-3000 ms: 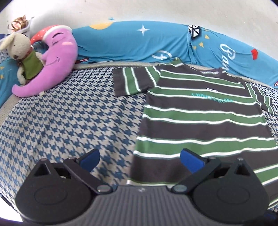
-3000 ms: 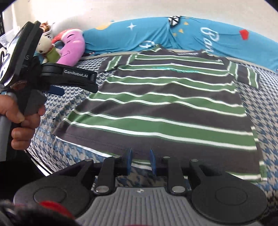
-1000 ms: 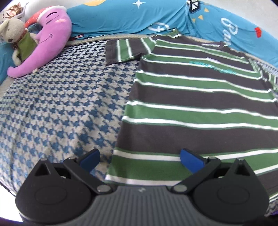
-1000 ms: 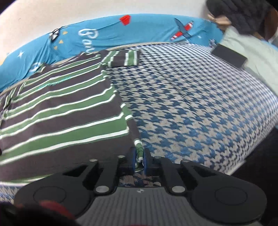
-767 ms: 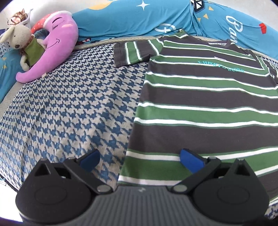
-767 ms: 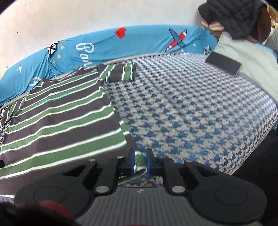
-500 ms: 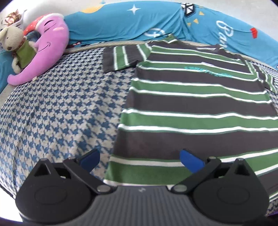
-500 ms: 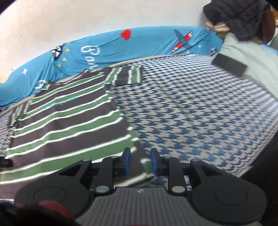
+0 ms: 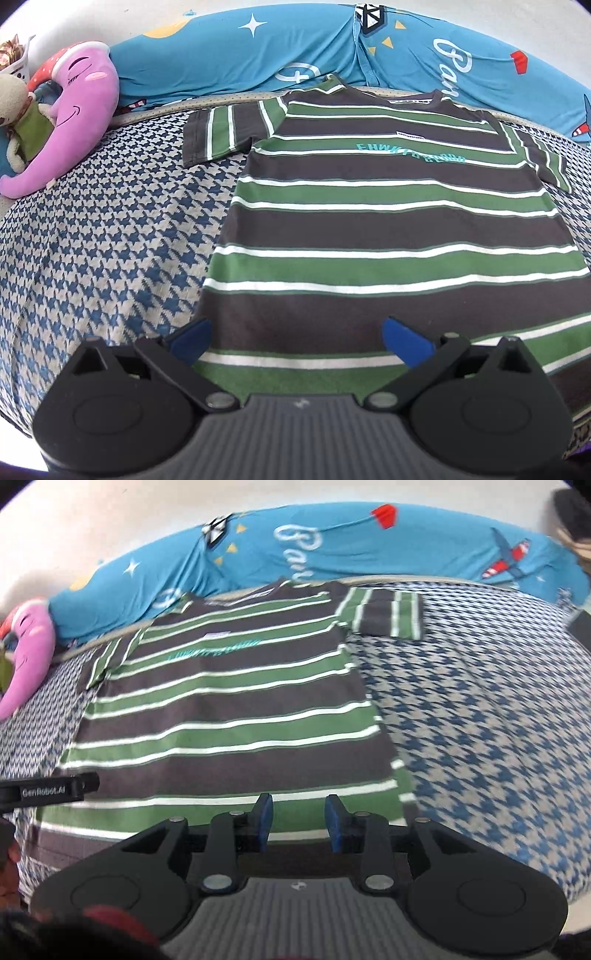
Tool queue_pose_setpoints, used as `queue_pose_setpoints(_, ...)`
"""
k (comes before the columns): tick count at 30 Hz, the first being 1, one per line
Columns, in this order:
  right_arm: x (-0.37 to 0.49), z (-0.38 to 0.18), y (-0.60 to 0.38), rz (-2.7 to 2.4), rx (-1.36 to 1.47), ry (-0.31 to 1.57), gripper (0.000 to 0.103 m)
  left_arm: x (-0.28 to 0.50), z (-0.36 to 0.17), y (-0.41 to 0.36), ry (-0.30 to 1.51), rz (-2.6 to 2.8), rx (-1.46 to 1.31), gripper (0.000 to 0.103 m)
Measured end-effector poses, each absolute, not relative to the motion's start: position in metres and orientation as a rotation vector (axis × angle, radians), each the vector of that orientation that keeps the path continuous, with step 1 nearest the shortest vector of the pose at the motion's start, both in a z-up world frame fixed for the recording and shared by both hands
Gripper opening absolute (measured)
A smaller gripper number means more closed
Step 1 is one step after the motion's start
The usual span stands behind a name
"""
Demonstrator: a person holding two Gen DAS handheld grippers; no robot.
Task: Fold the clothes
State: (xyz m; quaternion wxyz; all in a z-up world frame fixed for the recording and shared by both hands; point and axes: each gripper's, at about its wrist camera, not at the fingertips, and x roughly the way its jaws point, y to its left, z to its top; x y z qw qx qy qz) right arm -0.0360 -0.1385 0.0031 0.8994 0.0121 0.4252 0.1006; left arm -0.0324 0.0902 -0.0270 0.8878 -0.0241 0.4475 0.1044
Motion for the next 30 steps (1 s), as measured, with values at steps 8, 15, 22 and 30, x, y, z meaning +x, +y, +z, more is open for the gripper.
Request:
queue_pose_setpoints(8,-0.012,-0.002,-0.129,0.28,-0.039,0.928,0.032,-0.023,-0.03,0.084,0.942,0.222,-0.053,0.103)
queue_pose_setpoints(15,0.012,-0.007,-0.127,0.287,-0.064,0.954,0.032,-0.012,-0.033,0.081,0.96,0.223,-0.074,0.103)
queue_pose_setpoints(22,0.021,-0.011,-0.128,0.294,-0.092,0.958,0.033,-0.003,-0.043,0.077,1.0,0.242,-0.059,0.103)
queue_pose_setpoints(30,0.023,-0.012,-0.141,0.228,-0.072,0.948,0.033,0.0,-0.048,0.078,1.004,0.252,-0.057,0.103)
